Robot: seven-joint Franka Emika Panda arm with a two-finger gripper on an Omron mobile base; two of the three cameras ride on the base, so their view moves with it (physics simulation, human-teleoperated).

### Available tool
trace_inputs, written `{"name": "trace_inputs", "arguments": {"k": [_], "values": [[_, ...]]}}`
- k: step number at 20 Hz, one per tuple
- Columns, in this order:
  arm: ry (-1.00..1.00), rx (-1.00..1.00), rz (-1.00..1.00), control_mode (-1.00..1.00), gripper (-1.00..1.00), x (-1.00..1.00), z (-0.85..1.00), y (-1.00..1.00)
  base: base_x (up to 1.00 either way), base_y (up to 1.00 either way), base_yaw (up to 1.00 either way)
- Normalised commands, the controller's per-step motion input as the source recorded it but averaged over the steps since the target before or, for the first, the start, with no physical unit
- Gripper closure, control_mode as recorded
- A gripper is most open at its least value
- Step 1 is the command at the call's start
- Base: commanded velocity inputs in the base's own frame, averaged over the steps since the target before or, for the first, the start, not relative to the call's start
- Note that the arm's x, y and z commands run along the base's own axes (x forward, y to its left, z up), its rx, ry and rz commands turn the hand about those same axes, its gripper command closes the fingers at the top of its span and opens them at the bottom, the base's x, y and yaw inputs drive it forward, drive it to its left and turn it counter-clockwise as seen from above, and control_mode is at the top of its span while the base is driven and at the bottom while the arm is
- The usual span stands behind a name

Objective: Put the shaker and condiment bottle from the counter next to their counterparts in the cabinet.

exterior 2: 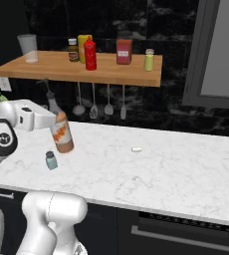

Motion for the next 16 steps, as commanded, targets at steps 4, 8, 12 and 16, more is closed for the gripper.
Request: {"name": "trace_inputs", "arguments": {"k": [4, 8, 12, 16], "values": [[0.00, 0.01, 0.20, -1.00, 1.00, -0.07, 0.93, 0.00, 0.00, 0.00, 0.00], [0.00, 0.00, 0.21, -1.00, 1.00, -0.03, 1.00, 0.00, 0.00, 0.00, 0.00], [0.00, 0.00, 0.18, -1.00, 1.00, -0.11, 0.99, 0.03, 0.00, 0.00, 0.00], [-0.02, 0.00, 0.16, -1.00, 1.00, -0.32, 0.86, 0.07, 0.00, 0.00, 0.00]]}}
